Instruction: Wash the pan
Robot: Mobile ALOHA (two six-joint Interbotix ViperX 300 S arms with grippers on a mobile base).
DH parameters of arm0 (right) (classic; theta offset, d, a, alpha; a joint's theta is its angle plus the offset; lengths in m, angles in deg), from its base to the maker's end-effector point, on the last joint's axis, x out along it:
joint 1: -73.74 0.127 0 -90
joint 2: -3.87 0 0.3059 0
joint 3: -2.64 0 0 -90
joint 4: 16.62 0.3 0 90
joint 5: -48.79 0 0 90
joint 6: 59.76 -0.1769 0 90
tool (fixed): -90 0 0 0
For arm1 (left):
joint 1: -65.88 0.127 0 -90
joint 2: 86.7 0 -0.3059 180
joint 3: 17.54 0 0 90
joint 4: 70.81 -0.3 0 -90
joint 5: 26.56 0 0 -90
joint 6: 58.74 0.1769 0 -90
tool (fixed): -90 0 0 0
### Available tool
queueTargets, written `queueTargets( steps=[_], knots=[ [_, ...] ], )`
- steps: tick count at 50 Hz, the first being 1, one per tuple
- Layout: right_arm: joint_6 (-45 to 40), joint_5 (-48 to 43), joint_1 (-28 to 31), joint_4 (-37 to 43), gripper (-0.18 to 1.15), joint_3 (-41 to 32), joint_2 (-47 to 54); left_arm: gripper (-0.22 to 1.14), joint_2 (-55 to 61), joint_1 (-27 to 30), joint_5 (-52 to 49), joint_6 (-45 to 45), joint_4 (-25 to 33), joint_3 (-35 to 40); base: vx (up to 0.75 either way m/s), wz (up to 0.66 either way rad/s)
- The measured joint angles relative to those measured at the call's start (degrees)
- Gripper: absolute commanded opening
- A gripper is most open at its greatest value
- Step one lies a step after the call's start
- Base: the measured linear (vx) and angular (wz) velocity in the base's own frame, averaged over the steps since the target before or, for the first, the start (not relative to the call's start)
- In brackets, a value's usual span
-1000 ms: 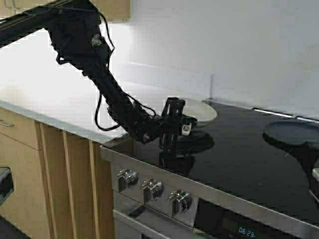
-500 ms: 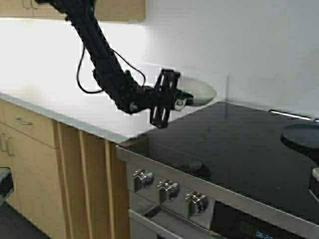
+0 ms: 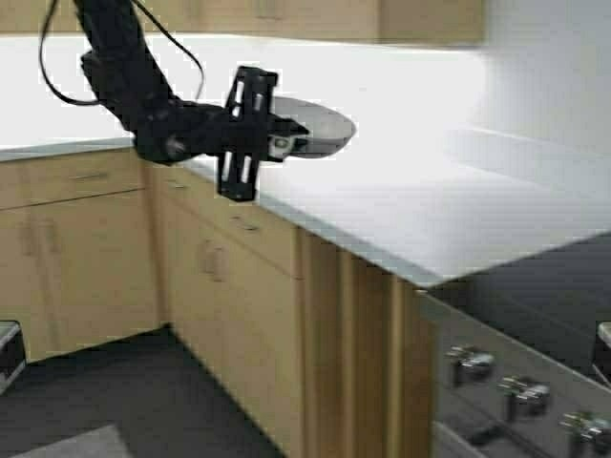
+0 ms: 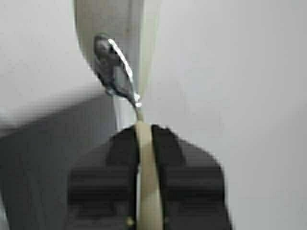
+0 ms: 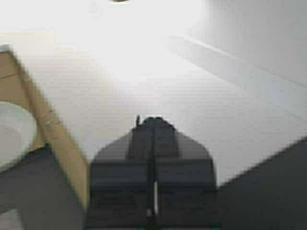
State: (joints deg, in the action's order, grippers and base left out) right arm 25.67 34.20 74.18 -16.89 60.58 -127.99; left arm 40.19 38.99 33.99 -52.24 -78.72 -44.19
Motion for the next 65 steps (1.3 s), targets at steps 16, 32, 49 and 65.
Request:
queueTargets(
  steps=[16,32,49,65],
  knots=[
    [-0.09,0.18,0.62,0.00,0.06,0.00,0.62,0.03,-5.45,0.70,1.23,0.79,0.88,-7.29,0.06,0.79],
    [-0.18,0.18,0.79,-0.09,0.06,0.09,1.23,0.03,-5.36,0.44,2.29,1.05,1.32,-7.82,0.08,0.68],
    [0.09,0.44,1.67,-2.02,0.06,0.18,2.46,0.03,-4.39,0.88,3.60,1.14,0.97,-8.35,0.08,0.70],
    [-0.18,0.44,1.67,-2.11,0.06,0.44,1.58,0.03,-4.22,1.32,3.60,1.14,1.14,-7.65,0.09,0.79]
  ],
)
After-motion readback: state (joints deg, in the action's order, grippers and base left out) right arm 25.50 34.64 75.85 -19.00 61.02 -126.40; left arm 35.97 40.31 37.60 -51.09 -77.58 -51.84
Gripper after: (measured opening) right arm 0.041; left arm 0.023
